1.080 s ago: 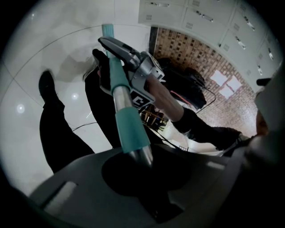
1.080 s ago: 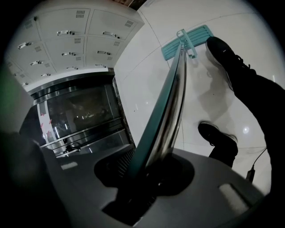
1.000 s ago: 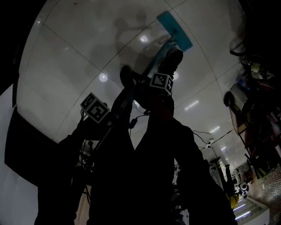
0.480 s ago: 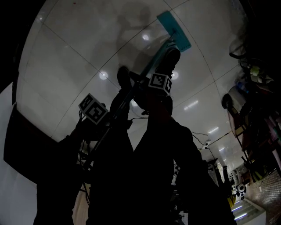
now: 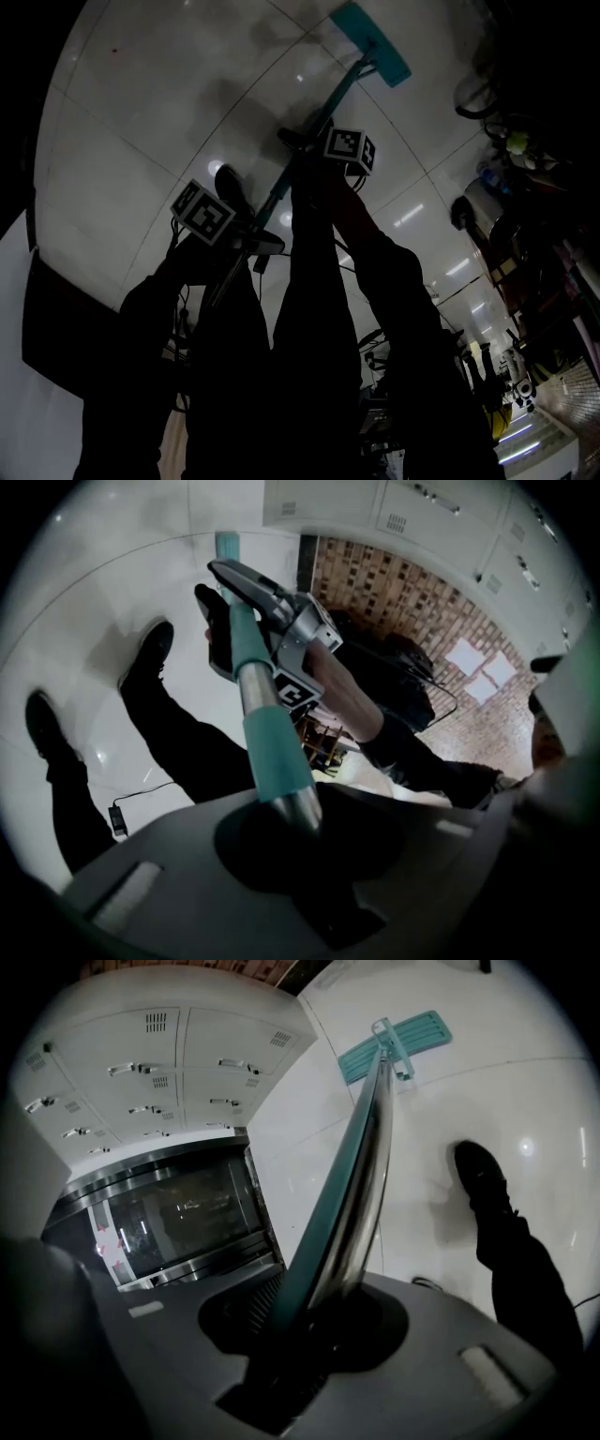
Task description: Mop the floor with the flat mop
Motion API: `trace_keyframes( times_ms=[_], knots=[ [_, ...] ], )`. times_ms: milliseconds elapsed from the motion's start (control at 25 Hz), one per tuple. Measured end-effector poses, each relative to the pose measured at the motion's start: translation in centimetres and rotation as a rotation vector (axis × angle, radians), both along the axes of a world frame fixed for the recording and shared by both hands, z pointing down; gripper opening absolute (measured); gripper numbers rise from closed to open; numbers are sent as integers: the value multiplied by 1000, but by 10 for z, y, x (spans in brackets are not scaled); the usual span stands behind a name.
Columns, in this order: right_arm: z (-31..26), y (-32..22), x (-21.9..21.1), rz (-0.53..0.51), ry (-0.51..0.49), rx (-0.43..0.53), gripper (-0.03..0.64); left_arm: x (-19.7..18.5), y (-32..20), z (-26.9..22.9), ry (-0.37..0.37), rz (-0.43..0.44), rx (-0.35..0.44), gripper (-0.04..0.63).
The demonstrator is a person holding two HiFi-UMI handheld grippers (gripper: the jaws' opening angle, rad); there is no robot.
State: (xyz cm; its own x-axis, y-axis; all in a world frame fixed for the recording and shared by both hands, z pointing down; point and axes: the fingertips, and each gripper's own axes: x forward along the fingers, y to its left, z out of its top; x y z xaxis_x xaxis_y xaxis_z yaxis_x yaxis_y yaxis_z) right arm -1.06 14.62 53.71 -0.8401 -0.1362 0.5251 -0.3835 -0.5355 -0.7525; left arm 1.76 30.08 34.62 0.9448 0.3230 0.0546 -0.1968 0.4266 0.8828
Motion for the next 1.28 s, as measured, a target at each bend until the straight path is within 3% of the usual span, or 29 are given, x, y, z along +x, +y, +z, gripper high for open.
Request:
trace_keyframes(
  times_ms=[360, 600, 960, 1200, 1280],
  knots=[
    [16, -136, 115, 101, 30, 40, 143, 102, -129, 18, 20, 31, -3, 71],
    [29, -202, 166, 125, 31, 63, 144, 151, -194, 34, 56, 27, 20, 71],
    [26, -205, 161, 98, 28, 86, 150, 150, -193, 34, 44, 33, 27, 67],
    [6, -138, 106, 69, 10, 74, 149, 97, -123, 15, -27, 73, -10, 67],
    [2, -113, 86, 55, 4, 68, 149, 83, -100, 8, -8, 54, -13, 67]
  ],
)
